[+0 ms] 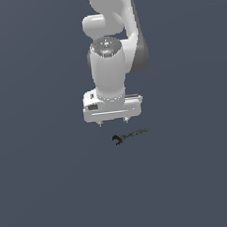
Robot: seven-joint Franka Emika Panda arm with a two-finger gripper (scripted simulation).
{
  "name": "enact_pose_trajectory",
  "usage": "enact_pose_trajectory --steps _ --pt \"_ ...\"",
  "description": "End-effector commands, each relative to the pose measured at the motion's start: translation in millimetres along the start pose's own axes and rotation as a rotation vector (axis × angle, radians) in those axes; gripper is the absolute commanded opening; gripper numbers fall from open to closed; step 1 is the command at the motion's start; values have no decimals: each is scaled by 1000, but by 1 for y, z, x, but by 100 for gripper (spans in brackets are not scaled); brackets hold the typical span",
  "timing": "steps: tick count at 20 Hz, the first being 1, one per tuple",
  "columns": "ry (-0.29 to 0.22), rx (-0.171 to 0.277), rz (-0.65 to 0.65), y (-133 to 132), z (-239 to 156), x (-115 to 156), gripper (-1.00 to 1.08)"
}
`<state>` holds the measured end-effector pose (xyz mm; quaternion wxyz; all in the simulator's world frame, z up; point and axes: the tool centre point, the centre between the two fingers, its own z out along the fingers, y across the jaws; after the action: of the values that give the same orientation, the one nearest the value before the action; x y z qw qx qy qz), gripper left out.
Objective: Pick up the object and move it to a goal position.
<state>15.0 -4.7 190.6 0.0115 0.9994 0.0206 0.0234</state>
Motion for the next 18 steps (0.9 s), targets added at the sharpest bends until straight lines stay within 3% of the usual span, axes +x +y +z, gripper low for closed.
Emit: enact_pose_trajectory --steps 1,10,18 --pt "0 0 0 0 0 0 100" --pt "-41 -33 12 25 11 -11 100" --pt "-40 -31 31 22 12 -10 100"
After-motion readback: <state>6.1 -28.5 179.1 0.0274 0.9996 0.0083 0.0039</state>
